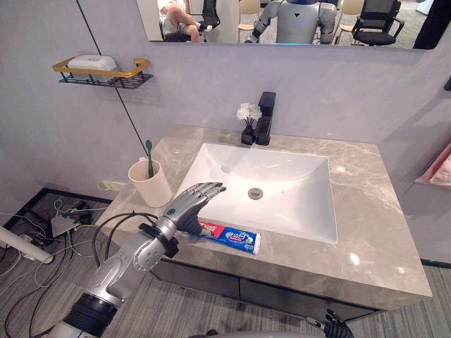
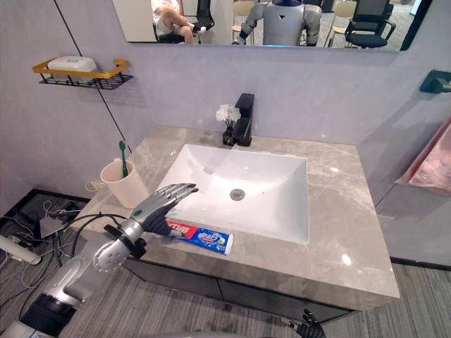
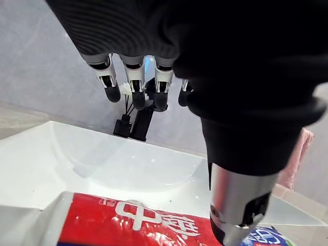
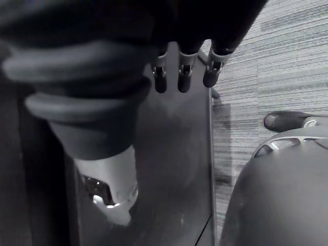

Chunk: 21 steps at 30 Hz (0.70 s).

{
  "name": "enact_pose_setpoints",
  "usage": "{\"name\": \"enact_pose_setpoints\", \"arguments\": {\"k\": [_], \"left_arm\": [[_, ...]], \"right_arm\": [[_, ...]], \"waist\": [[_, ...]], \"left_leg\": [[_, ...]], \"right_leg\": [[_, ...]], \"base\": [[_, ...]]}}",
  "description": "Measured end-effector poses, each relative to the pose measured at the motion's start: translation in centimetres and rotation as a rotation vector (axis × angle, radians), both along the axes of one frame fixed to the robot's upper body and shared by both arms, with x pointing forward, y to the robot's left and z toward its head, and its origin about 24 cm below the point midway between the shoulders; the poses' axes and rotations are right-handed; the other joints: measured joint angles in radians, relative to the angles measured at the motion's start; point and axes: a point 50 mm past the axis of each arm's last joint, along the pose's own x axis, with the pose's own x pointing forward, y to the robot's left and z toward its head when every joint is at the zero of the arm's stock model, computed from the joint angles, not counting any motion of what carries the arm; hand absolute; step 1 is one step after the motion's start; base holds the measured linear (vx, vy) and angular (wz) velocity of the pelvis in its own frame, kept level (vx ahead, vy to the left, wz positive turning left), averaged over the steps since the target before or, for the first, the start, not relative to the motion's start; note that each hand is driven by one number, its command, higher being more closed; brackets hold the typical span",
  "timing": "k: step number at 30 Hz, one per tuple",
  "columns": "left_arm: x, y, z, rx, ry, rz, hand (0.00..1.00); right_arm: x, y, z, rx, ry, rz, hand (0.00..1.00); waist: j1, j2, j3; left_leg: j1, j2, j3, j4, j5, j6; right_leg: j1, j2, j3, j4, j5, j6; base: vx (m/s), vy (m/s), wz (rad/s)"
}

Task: Organize washtable

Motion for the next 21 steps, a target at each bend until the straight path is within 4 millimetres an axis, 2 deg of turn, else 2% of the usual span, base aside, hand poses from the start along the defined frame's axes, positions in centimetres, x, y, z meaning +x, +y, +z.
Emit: {"name": "enact_pose_setpoints", "arguments": {"k": [12, 21], "left_arm": [[0.0, 0.6, -0.3, 0.024, 0.015, 0.014, 0.0], [-1.0, 1.8, -1.2, 0.028, 0.059, 0.059, 0.0]], "right_arm": [[0.2, -0.6, 0.2, -0.018, -0.001, 0.012, 0.0], [0.0, -0.6, 0.1, -0.02, 0.004, 0.014, 0.0]], "waist": [[0.001, 0.006, 0.003], [0.002, 0.007, 0.003]], "left_leg": [[0.014, 0.001, 0.011, -0.007, 0.0, 0.0], [0.015, 0.001, 0.022, -0.009, 0.0, 0.0]], "right_leg": [[0.003, -0.001, 0.015, 0.002, 0.0, 0.001], [0.002, -0.001, 0.019, 0.002, -0.001, 0.001]], "base": [[-0.02, 0.003, -0.02], [-0.01, 0.001, -0.01]]}}
